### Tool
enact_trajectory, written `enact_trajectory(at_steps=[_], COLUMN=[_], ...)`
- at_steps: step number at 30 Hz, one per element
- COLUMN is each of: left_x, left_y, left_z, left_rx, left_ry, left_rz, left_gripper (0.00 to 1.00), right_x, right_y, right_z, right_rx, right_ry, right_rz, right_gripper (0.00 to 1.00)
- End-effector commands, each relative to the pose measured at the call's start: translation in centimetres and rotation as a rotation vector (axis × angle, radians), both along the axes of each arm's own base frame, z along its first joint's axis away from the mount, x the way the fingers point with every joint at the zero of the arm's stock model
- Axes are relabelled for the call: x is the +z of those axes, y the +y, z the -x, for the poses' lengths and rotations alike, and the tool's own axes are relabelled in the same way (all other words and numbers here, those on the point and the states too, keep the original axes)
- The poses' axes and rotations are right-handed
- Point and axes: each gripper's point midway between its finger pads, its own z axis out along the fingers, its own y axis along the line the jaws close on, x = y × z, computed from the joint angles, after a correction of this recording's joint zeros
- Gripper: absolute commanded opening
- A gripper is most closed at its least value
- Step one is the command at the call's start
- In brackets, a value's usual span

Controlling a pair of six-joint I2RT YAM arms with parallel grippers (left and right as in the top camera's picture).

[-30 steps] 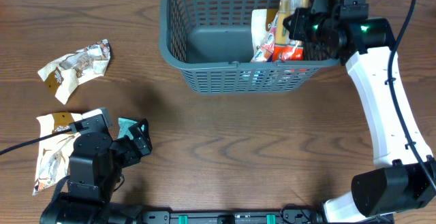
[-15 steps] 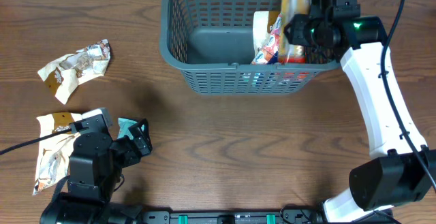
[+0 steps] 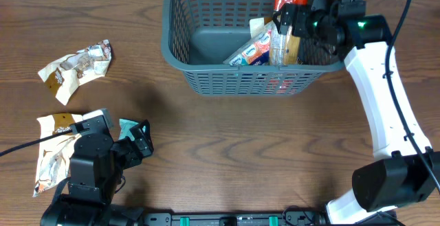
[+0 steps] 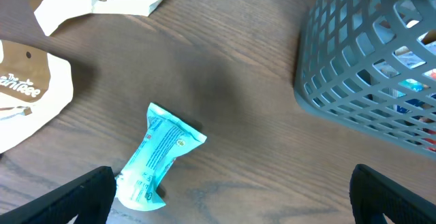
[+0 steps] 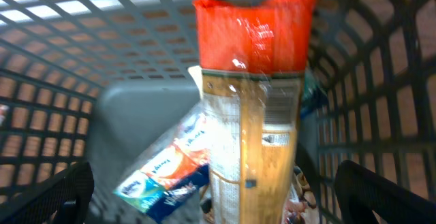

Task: Pack container
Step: 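Release the package and withdraw the right gripper to the right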

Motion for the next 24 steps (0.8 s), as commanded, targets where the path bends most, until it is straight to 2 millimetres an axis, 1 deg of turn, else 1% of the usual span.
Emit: enact_trajectory(at_steps=[1, 3, 4, 5, 6, 7, 8, 10, 11, 12, 14, 15, 17, 20, 22, 24], left_x=[1.0, 1.1, 1.1, 1.1, 1.1, 1.1, 1.1, 1.0, 1.0, 1.0, 1.0, 1.0, 1.0, 1.0, 1.0, 1.3], left_y=[0.4, 0.4, 0.4, 0.4, 0.4, 0.4, 0.4, 0.2, 0.0, -0.1, -0.1, -0.1, -0.1, -0.8, -0.9, -0.9], left_z=[-0.1, -0.1, -0.1, -0.1, -0.1, -0.1, -0.1, -0.1, -0.1, 0.0, 0.0, -0.1, 0.0, 0.0, 0.0, -0.3], left_rx=[0.006, 0.006, 0.006, 0.006, 0.006, 0.006, 0.006, -0.003, -0.01, -0.013, -0.014, -0.011, 0.006, -0.015, -0.018, -0.028], left_ry=[-0.029, -0.029, -0.029, -0.029, -0.029, -0.029, -0.029, -0.028, -0.026, -0.026, -0.026, -0.026, -0.025, -0.021, -0.023, -0.039], left_rz=[-0.019, -0.019, -0.019, -0.019, -0.019, -0.019, -0.019, -0.011, -0.006, -0.002, -0.002, 0.002, 0.022, 0.062, 0.063, 0.055], left_gripper=[0.99, 0.99, 0.99, 0.99, 0.99, 0.99, 0.99, 0.99, 0.99, 0.99, 0.98, 0.99, 0.98, 0.99, 0.98, 0.99], right_x=[8.3, 12.8, 15.5, 17.4, 19.7, 21.1, 23.0, 25.1, 25.8, 26.2, 26.2, 26.0, 25.0, 23.0, 21.8, 20.9], right_y=[-0.9, -2.2, -3.1, -3.8, -4.9, -5.8, -7.1, -9.7, -11.2, -12.9, -16.1, -17.4, -19.4, -21.2, -21.7, -21.6], right_z=[-1.2, -1.1, -0.9, -0.6, 0.0, 0.5, 1.4, 2.9, 3.7, 4.4, 6.0, 6.8, 8.2, 9.8, 10.6, 11.2], right_rx=[-0.005, -0.031, -0.049, -0.063, -0.084, -0.102, -0.129, -0.195, -0.239, -0.288, -0.389, -0.431, -0.494, -0.559, -0.577, -0.581], right_ry=[-0.174, -0.266, -0.321, -0.359, -0.405, -0.432, -0.465, -0.499, -0.506, -0.507, -0.485, -0.465, -0.414, -0.32, -0.265, -0.219], right_rz=[-0.04, -0.046, -0.049, -0.049, -0.048, -0.046, -0.041, -0.019, -0.003, 0.017, 0.058, 0.072, 0.075, 0.065, 0.064, 0.061], right_gripper=[0.99, 0.99, 0.99, 0.99, 0.99, 0.99, 0.99, 0.99, 0.99, 0.99, 0.99, 0.99, 0.99, 0.99, 0.99, 0.99])
